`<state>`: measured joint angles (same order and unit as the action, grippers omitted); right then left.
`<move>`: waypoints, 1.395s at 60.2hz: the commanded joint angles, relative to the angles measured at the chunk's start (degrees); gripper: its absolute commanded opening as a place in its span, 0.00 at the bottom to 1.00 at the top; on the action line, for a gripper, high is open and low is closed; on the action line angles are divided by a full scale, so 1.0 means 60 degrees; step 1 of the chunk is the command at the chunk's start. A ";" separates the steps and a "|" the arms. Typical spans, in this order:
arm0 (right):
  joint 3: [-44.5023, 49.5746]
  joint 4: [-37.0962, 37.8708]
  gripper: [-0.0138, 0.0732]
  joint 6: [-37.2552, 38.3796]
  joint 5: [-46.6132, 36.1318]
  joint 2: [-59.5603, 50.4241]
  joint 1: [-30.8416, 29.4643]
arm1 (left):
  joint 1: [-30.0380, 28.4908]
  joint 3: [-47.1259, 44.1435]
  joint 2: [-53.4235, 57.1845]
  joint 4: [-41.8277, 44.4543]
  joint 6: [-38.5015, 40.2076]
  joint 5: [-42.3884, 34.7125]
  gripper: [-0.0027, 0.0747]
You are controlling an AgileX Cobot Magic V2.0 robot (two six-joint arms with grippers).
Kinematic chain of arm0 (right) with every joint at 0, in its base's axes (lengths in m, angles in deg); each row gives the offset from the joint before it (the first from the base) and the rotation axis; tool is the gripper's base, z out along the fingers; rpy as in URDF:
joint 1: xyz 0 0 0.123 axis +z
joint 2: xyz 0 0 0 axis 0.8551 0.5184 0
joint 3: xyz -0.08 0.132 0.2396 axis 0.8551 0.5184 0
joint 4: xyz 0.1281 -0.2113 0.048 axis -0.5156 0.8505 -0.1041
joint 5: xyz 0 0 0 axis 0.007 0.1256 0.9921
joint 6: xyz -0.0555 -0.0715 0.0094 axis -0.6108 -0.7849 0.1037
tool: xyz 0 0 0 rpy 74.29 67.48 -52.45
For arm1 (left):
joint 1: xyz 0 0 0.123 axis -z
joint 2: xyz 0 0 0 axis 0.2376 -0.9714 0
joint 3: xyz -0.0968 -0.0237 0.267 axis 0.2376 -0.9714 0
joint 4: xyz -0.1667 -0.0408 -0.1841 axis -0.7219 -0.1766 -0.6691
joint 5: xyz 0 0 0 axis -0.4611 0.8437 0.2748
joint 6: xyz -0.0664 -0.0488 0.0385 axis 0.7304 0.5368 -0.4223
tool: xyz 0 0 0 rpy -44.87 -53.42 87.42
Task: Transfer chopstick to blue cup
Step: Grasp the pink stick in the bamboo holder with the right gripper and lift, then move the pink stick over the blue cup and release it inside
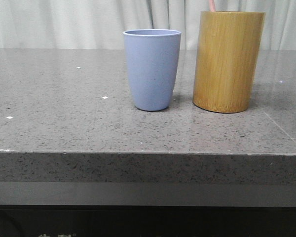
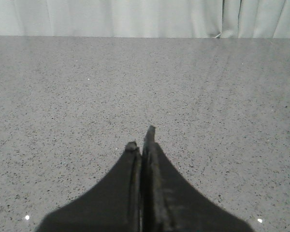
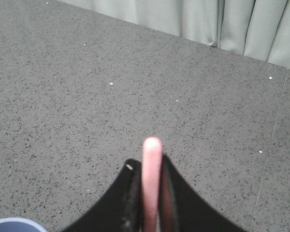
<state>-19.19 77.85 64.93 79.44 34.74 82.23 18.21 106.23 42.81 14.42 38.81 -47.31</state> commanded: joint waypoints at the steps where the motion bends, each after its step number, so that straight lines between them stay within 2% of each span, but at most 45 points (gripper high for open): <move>1: -0.0370 0.0170 0.15 -0.0076 -0.0852 -0.0378 -0.0008 | -0.0012 0.0253 -0.0065 -0.0124 0.0033 -0.0810 0.01; 18: -0.0370 0.0448 0.13 -0.0076 -0.1114 -0.1261 -0.0008 | -0.0012 0.0253 -0.0065 -0.0124 0.0033 -0.0810 0.01; 33: -0.0370 0.0408 0.13 -0.0068 -0.2568 -0.2929 0.0043 | -0.0012 0.0253 -0.0065 -0.0124 0.0033 -0.0810 0.01; 45: -0.0370 -0.0154 0.13 0.0273 -0.3172 -0.3281 0.0401 | -0.0012 0.0253 -0.0065 -0.0124 0.0033 -0.0810 0.01; 64: -0.0370 -0.0154 0.13 0.0282 -0.3728 -0.1900 0.2191 | -0.0012 0.0242 -0.0065 -0.0124 0.0033 -0.0793 0.01; 79: -0.0292 -0.0145 0.13 0.0282 -0.3629 -0.0538 0.2251 | -0.0012 0.0242 -0.0065 -0.0124 0.0033 -0.0793 0.01; 84: -0.0219 -0.0145 0.18 0.0282 -0.3609 -0.0308 0.2251 | -0.0012 0.0242 -0.0065 -0.0124 0.0033 -0.0793 0.01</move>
<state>-19.10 76.91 66.52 62.09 34.00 95.86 18.21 106.23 42.81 14.42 38.81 -47.31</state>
